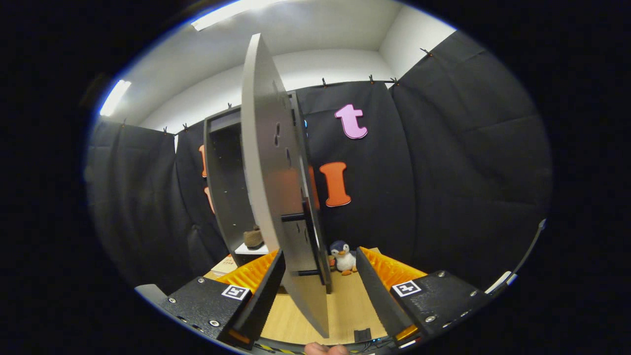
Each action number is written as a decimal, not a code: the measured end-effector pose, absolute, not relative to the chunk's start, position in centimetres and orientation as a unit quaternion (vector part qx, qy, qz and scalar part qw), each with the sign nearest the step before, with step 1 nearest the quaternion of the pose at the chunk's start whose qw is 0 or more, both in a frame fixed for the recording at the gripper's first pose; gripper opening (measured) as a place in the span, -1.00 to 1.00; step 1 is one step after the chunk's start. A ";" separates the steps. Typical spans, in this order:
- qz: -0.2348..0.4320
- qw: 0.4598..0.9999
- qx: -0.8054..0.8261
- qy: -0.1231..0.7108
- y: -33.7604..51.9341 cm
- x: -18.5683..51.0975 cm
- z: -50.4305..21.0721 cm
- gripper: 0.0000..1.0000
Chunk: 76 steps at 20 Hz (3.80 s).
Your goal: Open the shoe cabinet door, grab the shoes and put them into the shoe cabinet, then close the shoe cabinet door.
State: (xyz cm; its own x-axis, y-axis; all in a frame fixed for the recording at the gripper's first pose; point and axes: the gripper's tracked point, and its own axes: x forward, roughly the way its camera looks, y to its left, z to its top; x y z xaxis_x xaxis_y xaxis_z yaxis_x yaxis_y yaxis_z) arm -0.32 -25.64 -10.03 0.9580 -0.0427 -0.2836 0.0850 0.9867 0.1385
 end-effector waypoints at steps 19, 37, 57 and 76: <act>0.032 0.980 0.049 0.191 -9.4 6.4 -12.3 0.78; 0.033 0.978 0.027 0.204 5.1 20.0 -15.2 0.80; 0.096 0.978 0.032 0.185 9.1 28.6 -17.3 0.89; 0.082 0.975 0.057 0.201 9.6 24.1 -15.5 0.92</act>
